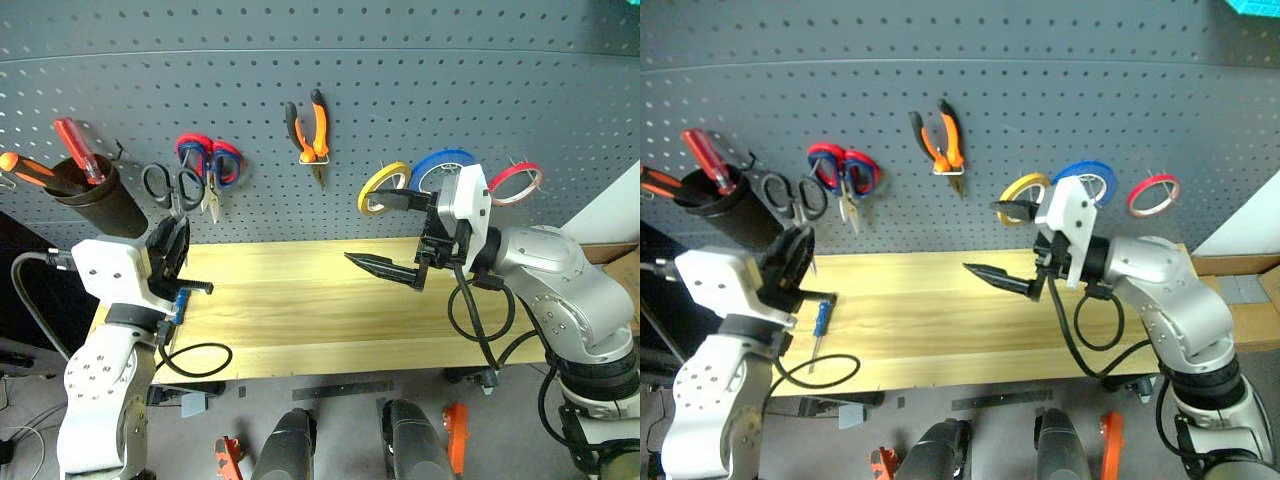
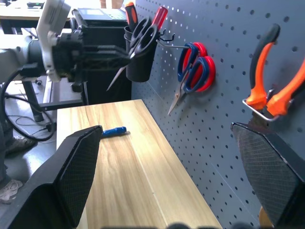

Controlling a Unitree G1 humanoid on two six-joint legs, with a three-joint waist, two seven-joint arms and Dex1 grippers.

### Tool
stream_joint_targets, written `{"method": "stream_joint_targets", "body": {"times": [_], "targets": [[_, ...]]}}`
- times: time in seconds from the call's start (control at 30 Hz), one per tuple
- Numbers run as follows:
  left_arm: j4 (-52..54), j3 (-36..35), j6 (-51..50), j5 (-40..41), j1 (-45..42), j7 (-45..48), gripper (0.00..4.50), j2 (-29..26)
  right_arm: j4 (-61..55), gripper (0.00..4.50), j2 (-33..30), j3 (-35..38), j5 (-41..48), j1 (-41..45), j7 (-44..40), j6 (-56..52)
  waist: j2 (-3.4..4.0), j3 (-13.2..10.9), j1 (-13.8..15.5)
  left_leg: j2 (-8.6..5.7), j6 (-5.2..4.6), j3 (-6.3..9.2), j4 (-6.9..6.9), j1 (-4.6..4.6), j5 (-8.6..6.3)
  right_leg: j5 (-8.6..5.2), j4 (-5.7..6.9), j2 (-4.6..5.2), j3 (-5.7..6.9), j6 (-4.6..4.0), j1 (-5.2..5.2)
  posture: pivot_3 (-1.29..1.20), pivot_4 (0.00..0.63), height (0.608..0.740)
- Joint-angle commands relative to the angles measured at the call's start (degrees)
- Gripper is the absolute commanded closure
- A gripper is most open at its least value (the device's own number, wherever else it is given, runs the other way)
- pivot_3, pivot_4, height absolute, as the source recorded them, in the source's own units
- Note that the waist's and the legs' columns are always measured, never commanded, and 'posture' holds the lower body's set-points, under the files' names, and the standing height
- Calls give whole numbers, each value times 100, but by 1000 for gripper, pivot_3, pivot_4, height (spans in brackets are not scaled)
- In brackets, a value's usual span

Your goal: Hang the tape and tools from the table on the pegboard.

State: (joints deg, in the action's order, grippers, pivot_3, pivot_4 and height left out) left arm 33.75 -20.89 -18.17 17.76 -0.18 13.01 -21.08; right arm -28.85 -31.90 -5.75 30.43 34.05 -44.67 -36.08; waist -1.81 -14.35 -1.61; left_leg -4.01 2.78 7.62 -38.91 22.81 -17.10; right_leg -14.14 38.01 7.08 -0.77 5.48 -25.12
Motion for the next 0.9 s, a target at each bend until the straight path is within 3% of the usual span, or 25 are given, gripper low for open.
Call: {"method": "stream_joint_targets", "body": {"times": [0.03,0.47,0.77,0.9], "targets": [[-126,-79,-69,108,-197,73,4342,-150,-94,0,29,22,25,178,12,34,-2,4,-1,0,0,-1,0,0,0,0,-1,0,-1,0,0,-20,188,740],[-710,141,-127,3,-544,304,4342,-308,-397,0,38,40,123,242,214,-321,-4,6,-9,0,0,0,0,2,0,1,-1,0,0,0,-3,-45,201,740],[-967,201,-85,5,-781,213,4342,-265,-196,0,37,-25,-93,-91,44,112,-4,6,-15,0,0,0,-1,1,0,1,1,0,1,-1,-2,-48,207,740],[-951,235,-117,31,-689,241,3059,-230,-180,0,39,-50,-132,-204,-3,219,-4,5,-30,1,0,0,-1,1,0,1,0,0,-2,0,-4,-48,216,740]]}}
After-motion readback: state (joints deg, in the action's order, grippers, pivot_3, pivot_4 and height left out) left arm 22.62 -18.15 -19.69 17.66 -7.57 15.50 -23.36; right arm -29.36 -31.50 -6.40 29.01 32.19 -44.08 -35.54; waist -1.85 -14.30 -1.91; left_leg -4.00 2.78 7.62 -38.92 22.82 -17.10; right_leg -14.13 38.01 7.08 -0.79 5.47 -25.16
